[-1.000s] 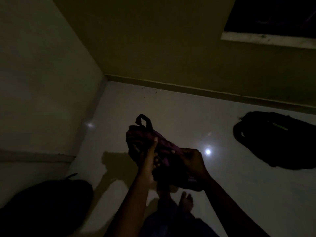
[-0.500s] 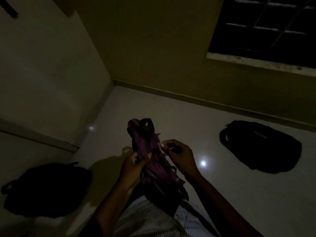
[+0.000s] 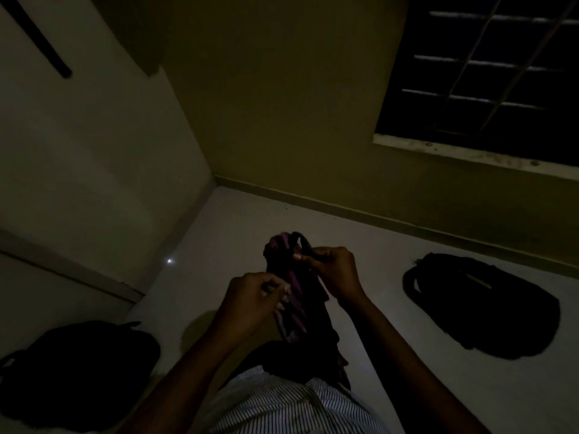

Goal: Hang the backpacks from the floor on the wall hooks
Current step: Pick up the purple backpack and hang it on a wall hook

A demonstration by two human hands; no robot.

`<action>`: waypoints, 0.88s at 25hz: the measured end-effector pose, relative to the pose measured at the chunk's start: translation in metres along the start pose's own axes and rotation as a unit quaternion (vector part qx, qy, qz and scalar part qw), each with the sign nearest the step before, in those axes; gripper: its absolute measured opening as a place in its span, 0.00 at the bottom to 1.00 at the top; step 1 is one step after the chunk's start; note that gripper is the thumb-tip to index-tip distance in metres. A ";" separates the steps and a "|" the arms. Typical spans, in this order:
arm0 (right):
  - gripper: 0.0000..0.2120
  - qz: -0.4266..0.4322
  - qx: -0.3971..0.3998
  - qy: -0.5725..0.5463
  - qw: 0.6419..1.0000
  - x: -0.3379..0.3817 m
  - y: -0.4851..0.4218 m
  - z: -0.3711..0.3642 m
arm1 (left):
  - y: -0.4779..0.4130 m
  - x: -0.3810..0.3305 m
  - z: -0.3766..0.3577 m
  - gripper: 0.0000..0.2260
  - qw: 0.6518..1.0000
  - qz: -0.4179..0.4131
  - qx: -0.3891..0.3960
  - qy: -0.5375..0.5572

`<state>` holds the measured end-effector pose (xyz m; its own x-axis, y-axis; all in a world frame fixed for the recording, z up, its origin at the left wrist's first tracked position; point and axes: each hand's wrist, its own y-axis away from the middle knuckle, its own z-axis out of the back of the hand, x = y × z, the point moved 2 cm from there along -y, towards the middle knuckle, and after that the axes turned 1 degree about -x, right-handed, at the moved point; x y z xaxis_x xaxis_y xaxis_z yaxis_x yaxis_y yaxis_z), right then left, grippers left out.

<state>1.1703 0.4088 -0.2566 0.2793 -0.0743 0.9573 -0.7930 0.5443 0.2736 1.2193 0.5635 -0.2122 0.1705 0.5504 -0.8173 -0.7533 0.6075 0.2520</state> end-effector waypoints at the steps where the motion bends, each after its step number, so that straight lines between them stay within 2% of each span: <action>1: 0.12 0.009 0.006 0.015 1.000 -0.003 0.000 0.002 | -0.003 -0.006 0.002 0.05 0.999 -0.030 -0.028 0.000; 2: 0.14 0.019 0.012 0.030 0.999 -0.005 -0.002 0.003 | -0.008 -0.011 0.004 0.08 0.997 -0.058 -0.052 0.004; 4: 0.10 0.050 0.020 0.087 0.995 -0.001 -0.009 0.004 | -0.027 -0.015 0.007 0.16 0.993 -0.090 -0.074 -0.013; 7: 0.09 0.105 0.048 0.147 0.982 0.022 -0.031 0.005 | -0.072 -0.021 0.016 0.22 0.994 -0.084 -0.027 -0.059; 11: 0.09 0.119 0.052 0.124 0.984 0.064 -0.075 0.012 | -0.136 -0.041 0.039 0.15 0.993 -0.094 0.046 -0.054; 15: 0.10 0.074 0.066 0.056 0.994 0.104 -0.131 0.010 | -0.201 -0.059 0.079 0.06 0.995 -0.094 0.012 0.022; 18: 0.09 0.068 0.062 0.049 0.995 0.140 -0.175 0.007 | -0.238 -0.078 0.107 0.09 0.993 -0.093 0.004 0.075; 22: 0.10 0.064 0.063 0.033 0.995 0.189 -0.226 -0.001 | -0.287 -0.105 0.144 0.07 0.987 -0.149 -0.017 0.059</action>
<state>1.4032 0.2720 -0.1373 0.2031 0.0468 0.9780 -0.8853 0.4356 0.1630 1.5089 0.4143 -0.1237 0.3152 0.2785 -0.9072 -0.7019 0.7119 -0.0253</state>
